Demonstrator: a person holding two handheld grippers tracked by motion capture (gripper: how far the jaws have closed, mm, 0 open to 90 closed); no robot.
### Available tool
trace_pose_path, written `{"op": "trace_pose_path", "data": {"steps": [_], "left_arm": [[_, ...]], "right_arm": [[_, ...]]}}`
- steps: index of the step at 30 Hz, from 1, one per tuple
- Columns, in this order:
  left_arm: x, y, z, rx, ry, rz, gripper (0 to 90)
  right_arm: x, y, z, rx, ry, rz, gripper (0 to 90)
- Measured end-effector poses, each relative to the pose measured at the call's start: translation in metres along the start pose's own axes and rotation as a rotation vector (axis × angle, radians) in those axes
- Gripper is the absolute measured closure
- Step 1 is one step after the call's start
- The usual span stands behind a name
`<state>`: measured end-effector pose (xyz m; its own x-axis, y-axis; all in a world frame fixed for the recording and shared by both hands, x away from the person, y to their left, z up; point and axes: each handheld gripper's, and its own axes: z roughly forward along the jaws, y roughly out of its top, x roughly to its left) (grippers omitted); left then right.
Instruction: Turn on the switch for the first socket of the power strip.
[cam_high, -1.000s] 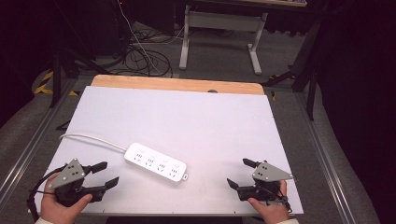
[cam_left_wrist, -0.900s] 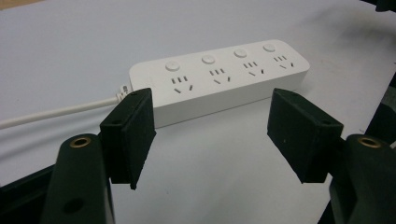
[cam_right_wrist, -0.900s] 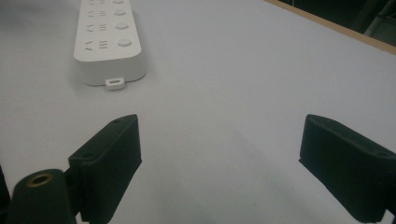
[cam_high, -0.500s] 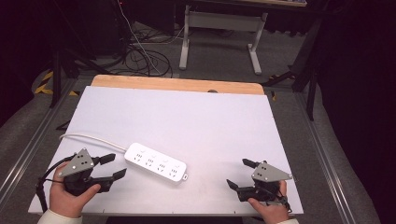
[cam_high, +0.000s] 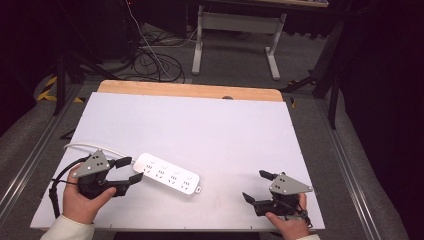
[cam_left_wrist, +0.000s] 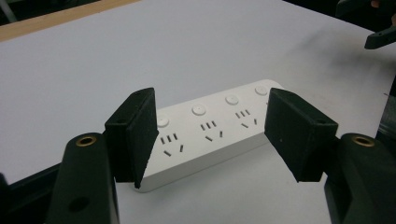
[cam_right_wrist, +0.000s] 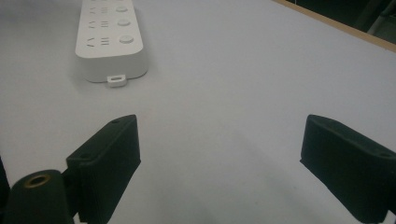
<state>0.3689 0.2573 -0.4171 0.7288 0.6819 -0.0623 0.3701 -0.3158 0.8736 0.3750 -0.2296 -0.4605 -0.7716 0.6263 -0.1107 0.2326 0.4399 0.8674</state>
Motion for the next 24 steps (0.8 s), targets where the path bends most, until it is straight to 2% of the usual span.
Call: {"op": "trace_pose_path", "data": {"steps": [13,18,24], "left_arm": [[0.001,0.014,0.018,0.011,-0.020,0.013,35.8],[0.001,0.019,0.026,0.033,-0.009,0.034,35.9],[0.003,0.022,0.037,0.048,-0.014,0.024,37.3]], "right_arm": [[0.000,0.000,0.000,0.004,0.002,-0.003,12.4],[0.000,0.000,0.000,0.004,0.002,-0.003,12.4],[0.000,-0.001,0.001,0.004,0.003,-0.010,12.4]]}}
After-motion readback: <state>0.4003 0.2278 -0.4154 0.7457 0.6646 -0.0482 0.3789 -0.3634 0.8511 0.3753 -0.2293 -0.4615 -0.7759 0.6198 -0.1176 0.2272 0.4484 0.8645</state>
